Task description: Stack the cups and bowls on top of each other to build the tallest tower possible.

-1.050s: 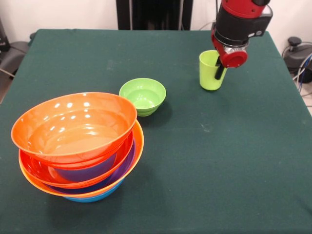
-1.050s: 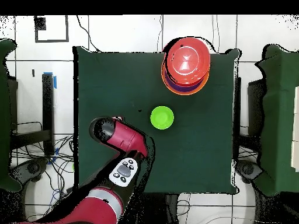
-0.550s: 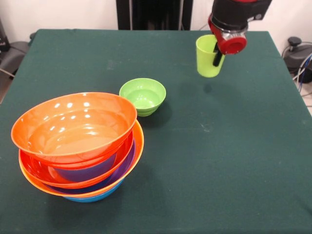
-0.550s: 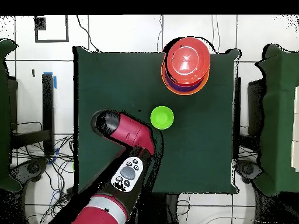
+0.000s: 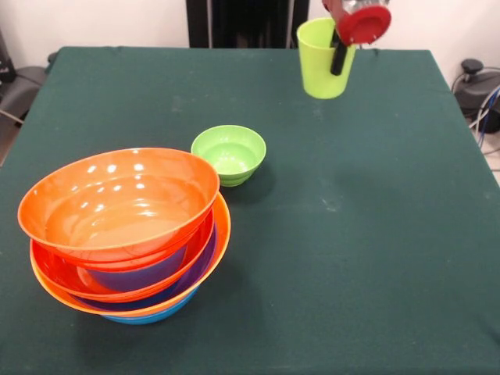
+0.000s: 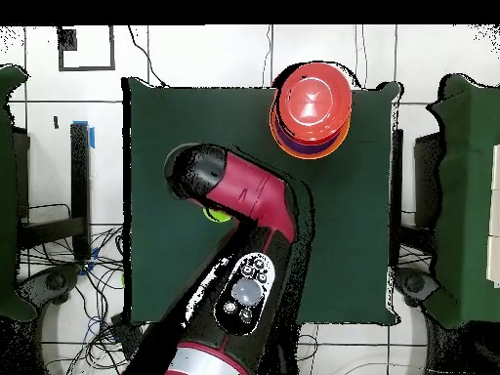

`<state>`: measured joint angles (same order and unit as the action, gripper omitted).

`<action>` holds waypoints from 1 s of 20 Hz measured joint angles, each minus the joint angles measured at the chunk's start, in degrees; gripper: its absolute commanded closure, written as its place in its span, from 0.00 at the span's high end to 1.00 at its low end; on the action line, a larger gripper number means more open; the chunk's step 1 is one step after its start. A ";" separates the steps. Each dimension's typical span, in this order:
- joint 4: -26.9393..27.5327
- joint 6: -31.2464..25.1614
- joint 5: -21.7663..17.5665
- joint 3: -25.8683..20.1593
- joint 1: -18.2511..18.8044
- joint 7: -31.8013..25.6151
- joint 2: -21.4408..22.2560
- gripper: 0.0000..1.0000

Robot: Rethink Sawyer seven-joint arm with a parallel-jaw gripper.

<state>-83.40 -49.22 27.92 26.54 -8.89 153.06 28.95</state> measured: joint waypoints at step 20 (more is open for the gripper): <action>22.44 -1.64 -7.14 -1.35 11.42 -0.01 -3.76 0.00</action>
<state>-60.96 -50.86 20.78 25.19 2.53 153.05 25.19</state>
